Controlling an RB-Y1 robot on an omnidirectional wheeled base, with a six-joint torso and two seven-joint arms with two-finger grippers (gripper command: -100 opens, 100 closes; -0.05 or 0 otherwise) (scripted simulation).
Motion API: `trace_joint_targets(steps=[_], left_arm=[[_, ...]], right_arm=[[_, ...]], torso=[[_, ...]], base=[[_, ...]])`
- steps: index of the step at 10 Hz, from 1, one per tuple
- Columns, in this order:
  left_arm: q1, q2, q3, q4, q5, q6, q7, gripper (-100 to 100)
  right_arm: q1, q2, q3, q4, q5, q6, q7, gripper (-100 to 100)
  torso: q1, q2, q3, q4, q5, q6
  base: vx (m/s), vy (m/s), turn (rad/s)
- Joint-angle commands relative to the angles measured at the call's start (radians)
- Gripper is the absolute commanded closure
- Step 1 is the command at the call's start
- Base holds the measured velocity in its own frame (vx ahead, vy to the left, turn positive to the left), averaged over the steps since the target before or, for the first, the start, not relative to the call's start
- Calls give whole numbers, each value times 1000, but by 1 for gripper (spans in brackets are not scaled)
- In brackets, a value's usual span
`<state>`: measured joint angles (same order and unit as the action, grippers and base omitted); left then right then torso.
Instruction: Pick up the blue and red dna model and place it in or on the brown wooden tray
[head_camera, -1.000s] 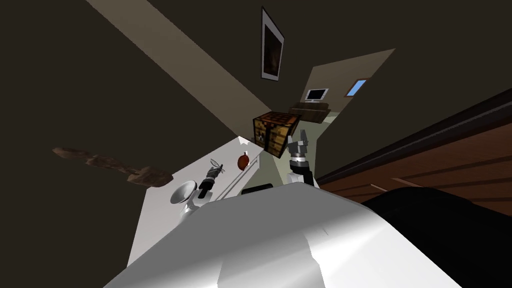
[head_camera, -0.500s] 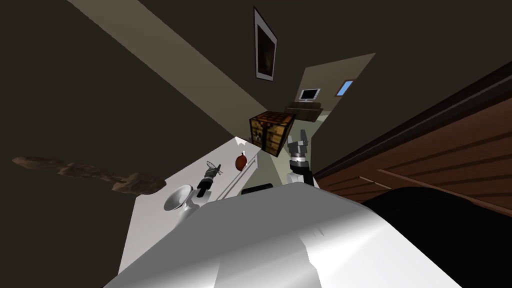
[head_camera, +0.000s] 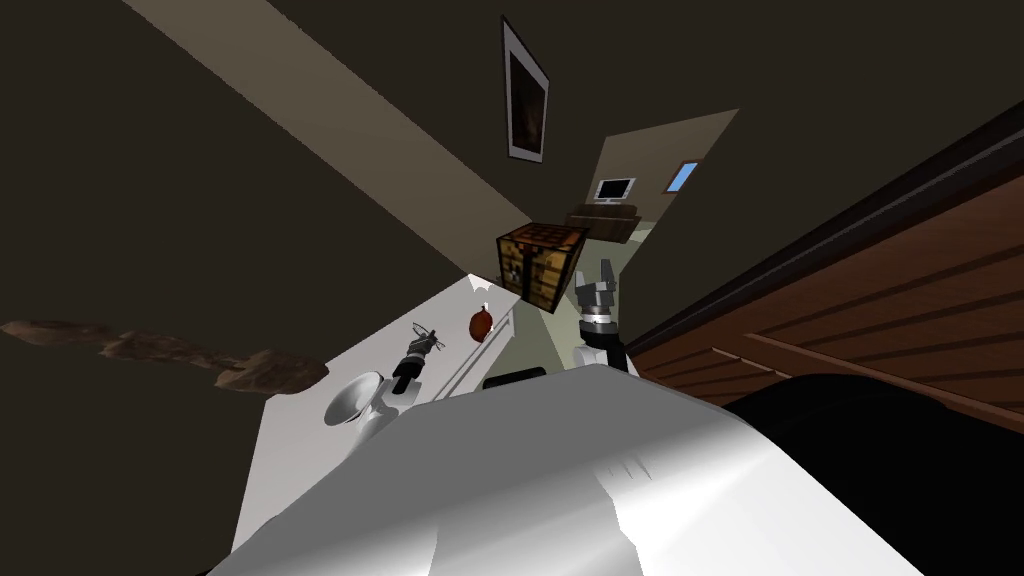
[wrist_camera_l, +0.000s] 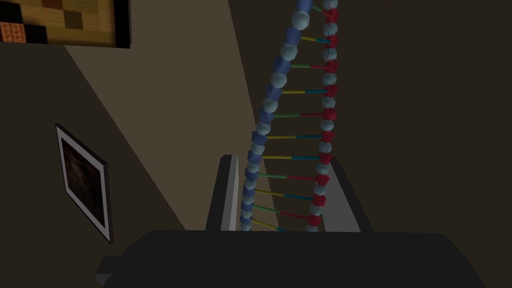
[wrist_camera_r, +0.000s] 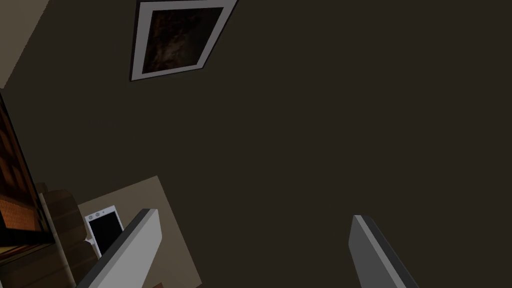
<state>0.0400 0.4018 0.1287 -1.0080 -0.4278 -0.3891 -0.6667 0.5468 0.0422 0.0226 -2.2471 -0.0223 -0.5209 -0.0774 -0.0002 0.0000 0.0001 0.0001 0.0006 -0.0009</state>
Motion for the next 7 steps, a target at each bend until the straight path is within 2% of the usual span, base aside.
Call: trace_joint_targets(steps=[1,2,3,4,7], left_arm=[[0,0,0,0,0,0,0,100],[0,0,0,0,0,0,0,100],[0,0,0,0,0,0,0,0],[17,-4,-14,-31,-4,8,4,100],[50,-4,-49,-88,-12,17,16,100]], right_arm=[[0,0,0,0,0,0,0,0],[0,0,0,0,0,0,0,0],[0,0,0,0,0,0,0,0],[0,0,0,0,0,0,0,0],[0,0,0,0,0,0,0,0]], torso=[[0,0,0,0,0,0],[0,0,0,0,0,0],[0,0,0,0,0,0],[0,0,0,0,0,0],[0,-1,-1,-1,0,-1]], base=[[0,0,0],[0,0,0],[0,0,0],[13,4,146],[23,-3,156]])
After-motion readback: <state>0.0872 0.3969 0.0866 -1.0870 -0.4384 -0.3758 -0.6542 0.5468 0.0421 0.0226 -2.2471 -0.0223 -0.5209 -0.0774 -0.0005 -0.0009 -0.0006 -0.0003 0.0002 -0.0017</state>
